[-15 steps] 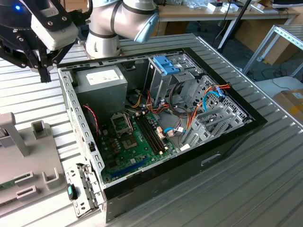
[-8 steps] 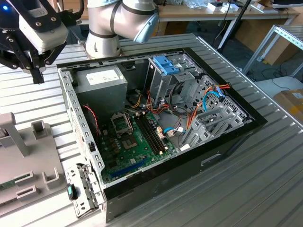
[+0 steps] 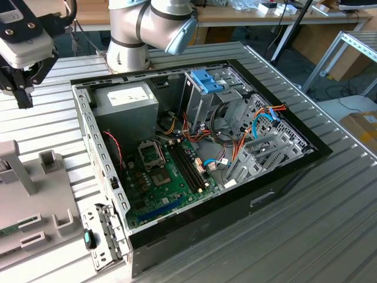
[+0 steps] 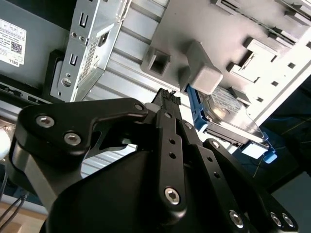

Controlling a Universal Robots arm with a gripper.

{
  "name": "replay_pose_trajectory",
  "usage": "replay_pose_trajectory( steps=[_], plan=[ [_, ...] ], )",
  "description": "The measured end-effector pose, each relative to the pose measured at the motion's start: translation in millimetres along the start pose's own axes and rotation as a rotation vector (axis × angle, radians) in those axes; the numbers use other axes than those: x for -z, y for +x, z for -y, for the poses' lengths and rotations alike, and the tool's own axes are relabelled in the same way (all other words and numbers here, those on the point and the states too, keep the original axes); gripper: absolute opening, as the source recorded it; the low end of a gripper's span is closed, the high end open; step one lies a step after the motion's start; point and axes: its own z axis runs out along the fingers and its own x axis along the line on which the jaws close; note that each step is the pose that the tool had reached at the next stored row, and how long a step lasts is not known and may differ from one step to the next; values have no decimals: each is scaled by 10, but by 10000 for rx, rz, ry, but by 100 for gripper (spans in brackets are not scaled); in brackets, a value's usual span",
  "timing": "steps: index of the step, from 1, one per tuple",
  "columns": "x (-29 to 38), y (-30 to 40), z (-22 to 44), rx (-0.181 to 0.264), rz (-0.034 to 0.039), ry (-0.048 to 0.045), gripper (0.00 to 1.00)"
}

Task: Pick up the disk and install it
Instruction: 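Reach for the disk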

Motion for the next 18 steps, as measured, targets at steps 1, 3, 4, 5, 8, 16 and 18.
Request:
replay_pose_trajectory(
  steps=[1,3,4,5,8,16,18],
  plan=[
    [0,6,0,0,1,-1,11],
    [0,7,-6,-1,2,-1,11],
    [-2,10,-39,0,2,-1,11],
    [-4,13,-76,0,2,-1,11],
    [-7,31,-137,0,3,-2,11],
    [-1,260,-121,-2,2,-1,11],
    [0,347,-116,-7,2,-1,11]
  ],
)
